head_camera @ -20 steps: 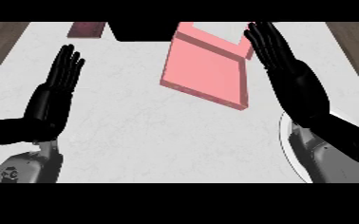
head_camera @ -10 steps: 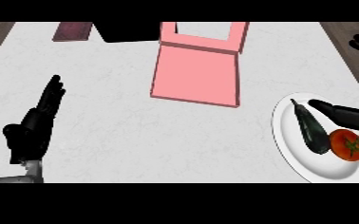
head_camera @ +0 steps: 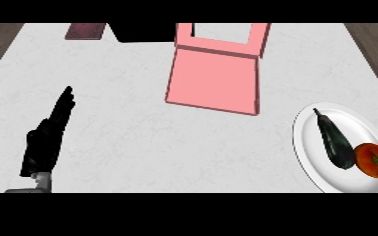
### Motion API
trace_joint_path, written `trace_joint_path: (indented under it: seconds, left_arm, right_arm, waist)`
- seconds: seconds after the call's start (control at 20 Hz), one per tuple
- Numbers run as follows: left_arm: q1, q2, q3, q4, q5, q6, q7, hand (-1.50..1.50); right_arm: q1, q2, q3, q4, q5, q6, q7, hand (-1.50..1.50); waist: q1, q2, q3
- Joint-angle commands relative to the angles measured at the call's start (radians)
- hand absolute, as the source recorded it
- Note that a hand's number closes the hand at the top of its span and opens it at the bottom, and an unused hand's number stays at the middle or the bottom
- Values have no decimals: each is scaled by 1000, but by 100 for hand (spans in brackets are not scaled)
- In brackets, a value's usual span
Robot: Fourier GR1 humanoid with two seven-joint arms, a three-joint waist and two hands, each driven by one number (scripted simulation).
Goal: Pick the tomato from the plate and place it in the cardboard box
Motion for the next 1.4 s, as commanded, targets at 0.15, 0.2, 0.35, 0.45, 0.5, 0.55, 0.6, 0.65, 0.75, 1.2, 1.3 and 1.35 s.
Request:
trace_joint_path:
  seconds: [0.15,0.2,0.35,0.45,0.5,0.55,0.6,0.65,0.75,1.2,1.3,1.35]
  left_arm:
    - [10,-8,-15,-15,-18,2,17,0]
    - [17,-10,-13,-3,-23,8,2,0]
    - [13,-10,-11,-17,-25,11,25,0]
    - [8,5,-7,-22,-16,-13,25,0]
    - [5,-3,-3,-2,-19,-6,7,0]
    - [0,-7,-6,-15,-21,-3,22,0]
    - [42,-23,-23,-21,-24,-10,-21,0]
    - [30,-42,-31,-8,-50,22,-13,0]
    - [42,-4,8,-25,-4,-34,-14,0]
    - [28,-25,35,21,-33,-66,-37,0]
    - [-65,-56,23,35,-65,-33,37,0]
    - [-23,-55,11,10,-72,-41,9,0]
  right_arm:
    - [134,-253,-20,-28,221,36,89,-150]
    - [192,-283,-9,-32,268,51,79,-150]
    - [247,-357,33,-107,342,104,197,-150]
    - [277,-379,56,-148,396,118,258,-150]
    - [280,-414,31,-159,390,153,295,-150]
    - [319,-389,81,-223,419,162,336,-150]
    - [325,-371,67,-244,417,172,355,-150]
    - [325,-362,88,-276,430,187,404,-150]
    - [356,-311,118,-349,485,172,453,-150]
    - [277,-147,135,-341,657,221,569,-150]
    - [292,-115,140,-304,728,183,507,-150]
    - [305,-65,195,-382,767,177,597,-150]
  waist:
    - [10,-2,-4]
    - [1,-2,-4]
    - [4,-3,-6]
    - [8,-2,-5]
    - [6,-2,-5]
    - [3,-3,-5]
    - [10,-3,-4]
    - [11,-2,-3]
    - [12,-3,-3]
    - [20,-1,-2]
    - [16,-1,-1]
    - [18,-1,-2]
